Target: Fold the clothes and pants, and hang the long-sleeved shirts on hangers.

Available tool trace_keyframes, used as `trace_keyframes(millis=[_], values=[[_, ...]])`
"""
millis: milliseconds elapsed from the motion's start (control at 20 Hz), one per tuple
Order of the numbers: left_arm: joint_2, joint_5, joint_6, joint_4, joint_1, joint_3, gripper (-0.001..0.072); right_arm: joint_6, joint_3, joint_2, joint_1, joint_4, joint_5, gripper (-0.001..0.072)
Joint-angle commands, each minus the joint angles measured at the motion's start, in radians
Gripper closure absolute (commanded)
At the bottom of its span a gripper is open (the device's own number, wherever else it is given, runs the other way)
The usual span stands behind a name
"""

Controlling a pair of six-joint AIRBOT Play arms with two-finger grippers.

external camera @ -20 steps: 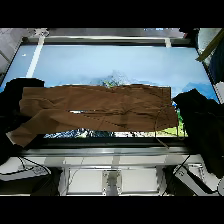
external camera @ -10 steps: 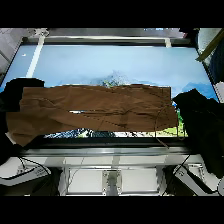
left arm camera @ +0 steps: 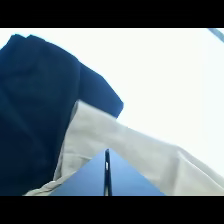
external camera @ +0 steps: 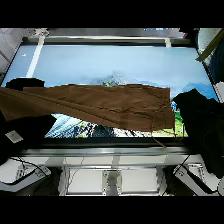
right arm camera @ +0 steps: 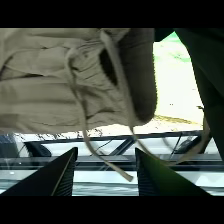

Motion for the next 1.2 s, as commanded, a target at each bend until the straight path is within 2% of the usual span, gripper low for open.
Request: trace_keyframes(millis=[0,50,100,200,400,550,600,700,800,900,1000,1150], values=[[0.088,-0.144,0.001,0.14,0.015,0.026,0.0693,-0.016,0.0,0.0,0.0,-0.024,0.002,0.0304],[0.126,-0.182,0.0,0.251,0.024,-0.032,0.0693,-0.016,0.0,0.0,0.0,-0.024,0.001,0.0304],[0.168,-0.169,-0.003,0.355,0.044,-0.126,0.0693,-0.015,0.0,0.0,0.0,-0.024,0.004,0.0304],[0.229,-0.118,-0.021,0.468,0.103,-0.343,0.0693,-0.015,-0.003,0.0,0.0,-0.024,0.019,0.0304],[0.223,0.077,-0.007,0.533,0.165,-0.712,0.0694,-0.012,-0.003,0.0,0.0,-0.024,0.028,0.0302],[0.183,0.188,-0.009,0.533,0.165,-0.785,0.0693,-0.002,-0.002,0.0,0.0,-0.021,0.036,0.0302],[0.176,0.208,-0.032,0.533,0.165,-0.772,0.0658,-0.002,-0.002,0.001,0.0,-0.021,0.052,0.0302],[0.175,0.222,-0.089,0.532,0.165,-0.711,-0.0011,0.016,-0.001,0.008,0.0,-0.019,0.079,0.0302],[0.182,0.18,-0.139,0.533,0.167,-0.615,0.001,0.019,0.001,0.04,0.0,-0.019,0.082,0.0302],[0.191,0.105,-0.225,0.547,0.181,-0.538,0.0011,0.018,0.001,0.089,0.0,-0.03,0.078,0.0302],[0.183,-0.041,-0.314,0.534,0.223,-0.545,0.0012,0.019,0.0,0.121,0.0,-0.064,0.065,0.0302],[0.159,-0.169,-0.311,0.502,0.264,-0.642,0.0012,0.022,-0.02,0.12,0.0,-0.084,0.061,0.0301]])
